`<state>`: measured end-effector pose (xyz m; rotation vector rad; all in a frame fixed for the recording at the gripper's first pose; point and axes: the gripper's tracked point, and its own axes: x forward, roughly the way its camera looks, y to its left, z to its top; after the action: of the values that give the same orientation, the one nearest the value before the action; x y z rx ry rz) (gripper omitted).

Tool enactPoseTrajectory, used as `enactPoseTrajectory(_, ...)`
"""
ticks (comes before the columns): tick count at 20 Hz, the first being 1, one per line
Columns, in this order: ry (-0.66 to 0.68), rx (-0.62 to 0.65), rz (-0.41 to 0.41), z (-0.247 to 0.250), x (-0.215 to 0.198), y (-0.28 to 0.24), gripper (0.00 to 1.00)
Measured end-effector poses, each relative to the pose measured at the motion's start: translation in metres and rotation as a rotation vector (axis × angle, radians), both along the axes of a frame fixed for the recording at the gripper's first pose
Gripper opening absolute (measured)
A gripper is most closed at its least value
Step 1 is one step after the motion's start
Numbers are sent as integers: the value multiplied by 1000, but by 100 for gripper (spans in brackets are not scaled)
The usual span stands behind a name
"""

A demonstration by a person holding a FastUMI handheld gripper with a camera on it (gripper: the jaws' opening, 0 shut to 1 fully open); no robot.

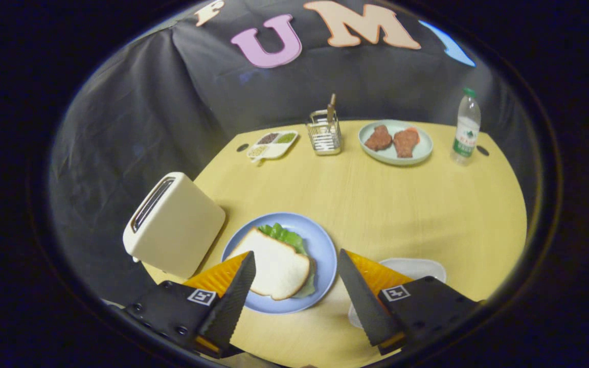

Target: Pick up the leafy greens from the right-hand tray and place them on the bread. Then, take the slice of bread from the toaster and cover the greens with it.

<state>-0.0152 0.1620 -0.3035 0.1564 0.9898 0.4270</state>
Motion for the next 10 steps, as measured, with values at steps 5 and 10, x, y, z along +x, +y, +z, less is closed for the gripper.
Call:
enactPoseTrajectory(5,-209,-10,-85,65,9,-21,100)
enactPoseTrajectory(10,-363,-31,-181,122,1,-53,100)
